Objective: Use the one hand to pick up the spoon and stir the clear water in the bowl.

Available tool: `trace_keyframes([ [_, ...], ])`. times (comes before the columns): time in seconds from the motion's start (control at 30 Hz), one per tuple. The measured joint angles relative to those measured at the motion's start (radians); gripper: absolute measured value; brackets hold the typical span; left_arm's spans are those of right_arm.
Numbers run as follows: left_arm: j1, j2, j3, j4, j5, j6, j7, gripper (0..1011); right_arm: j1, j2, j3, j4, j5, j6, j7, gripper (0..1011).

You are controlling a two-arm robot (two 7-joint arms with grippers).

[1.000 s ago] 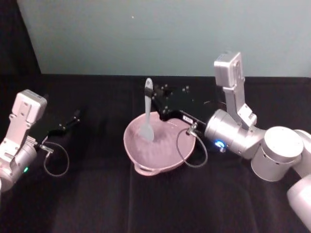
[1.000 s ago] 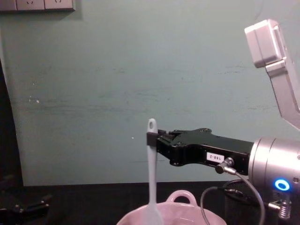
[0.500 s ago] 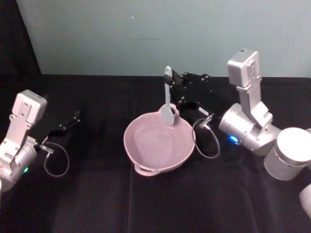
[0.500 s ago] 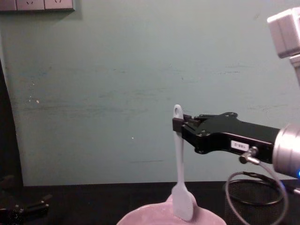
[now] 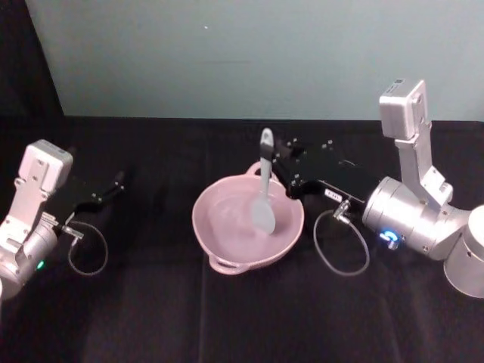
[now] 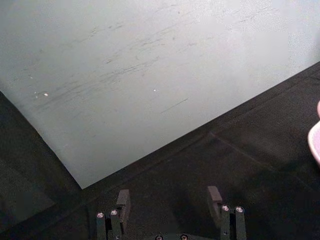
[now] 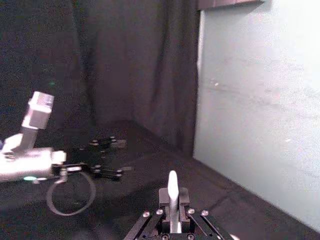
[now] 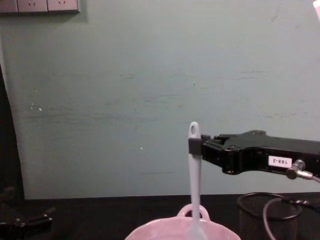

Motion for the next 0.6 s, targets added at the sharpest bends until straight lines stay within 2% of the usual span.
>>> trace_keyframes([
  [0.13, 0.0, 0.0, 0.0, 0.0, 0.0, 0.0, 0.0, 1011, -0.004, -0.001, -0.016, -0.011, 0.047, 0.038, 0.015, 106],
  [0.3, 0.0, 0.0, 0.0, 0.0, 0.0, 0.0, 0.0, 1011, 0.011, -0.02, -0.04, 0.011, 0.072, 0.042, 0.02, 106],
  [0.47, 0.0, 0.0, 0.0, 0.0, 0.0, 0.0, 0.0, 1011, 0.036, -0.05, -0.066, 0.056, 0.073, 0.02, 0.014, 106],
  [0.6, 0.0, 0.0, 0.0, 0.0, 0.0, 0.0, 0.0, 1011, 0.064, -0.088, -0.086, 0.123, 0.04, -0.035, -0.017, 106],
])
